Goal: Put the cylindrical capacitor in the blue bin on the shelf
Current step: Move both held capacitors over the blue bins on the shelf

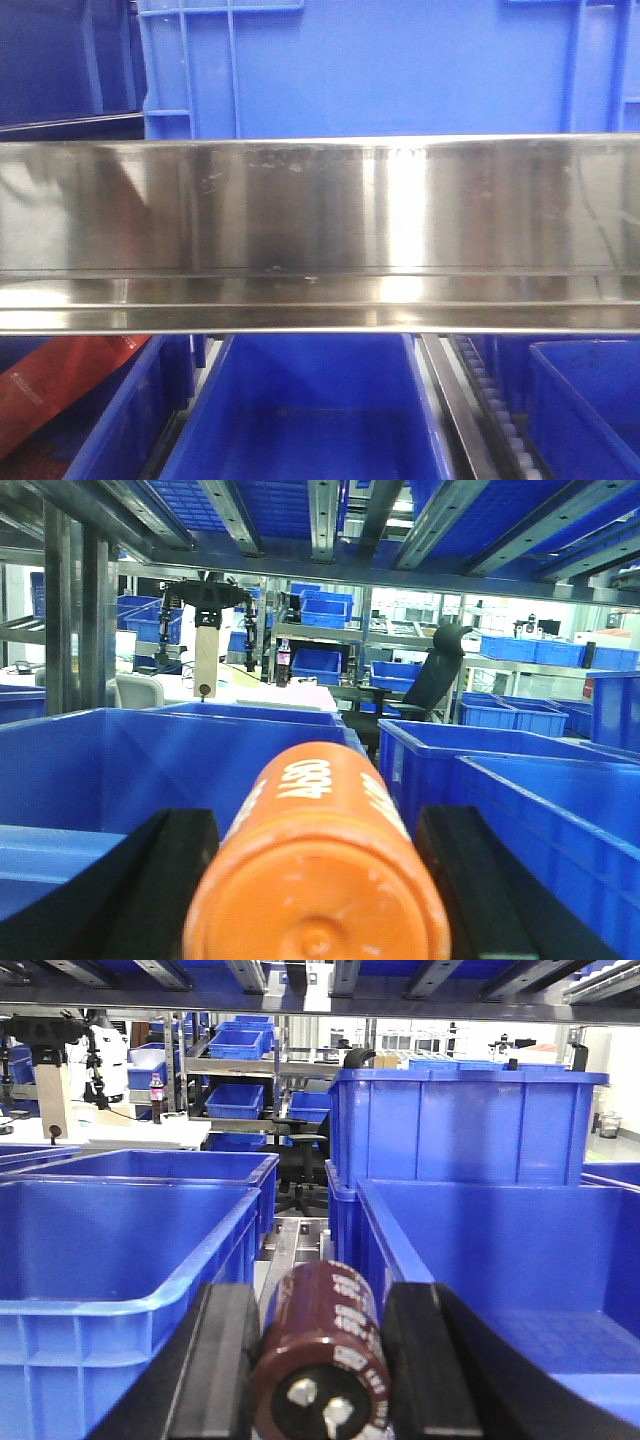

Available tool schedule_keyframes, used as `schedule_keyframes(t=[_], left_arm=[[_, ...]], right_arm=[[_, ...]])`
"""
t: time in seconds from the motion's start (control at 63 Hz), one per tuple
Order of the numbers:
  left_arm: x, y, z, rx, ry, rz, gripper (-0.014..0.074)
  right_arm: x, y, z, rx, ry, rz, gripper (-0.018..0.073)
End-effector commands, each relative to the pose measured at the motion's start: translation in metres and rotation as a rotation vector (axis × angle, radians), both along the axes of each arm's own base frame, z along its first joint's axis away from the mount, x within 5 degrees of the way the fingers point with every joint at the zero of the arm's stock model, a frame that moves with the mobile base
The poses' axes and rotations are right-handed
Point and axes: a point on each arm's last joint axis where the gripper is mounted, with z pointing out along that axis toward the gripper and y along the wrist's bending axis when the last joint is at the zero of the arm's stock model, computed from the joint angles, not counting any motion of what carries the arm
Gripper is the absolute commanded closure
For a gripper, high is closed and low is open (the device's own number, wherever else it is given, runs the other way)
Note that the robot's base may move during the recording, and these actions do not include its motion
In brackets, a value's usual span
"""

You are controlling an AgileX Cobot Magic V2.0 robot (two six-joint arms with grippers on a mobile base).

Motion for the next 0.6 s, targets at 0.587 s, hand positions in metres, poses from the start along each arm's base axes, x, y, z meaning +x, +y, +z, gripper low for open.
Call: schedule_keyframes(t=[0.587], left_arm=[[0.01, -0.001, 0.027, -0.035, -0.051, -0.033, 0.0708]], right_arm=[[0.008, 0.0, 0.017, -0.007, -0.051, -0.004, 0.0725]])
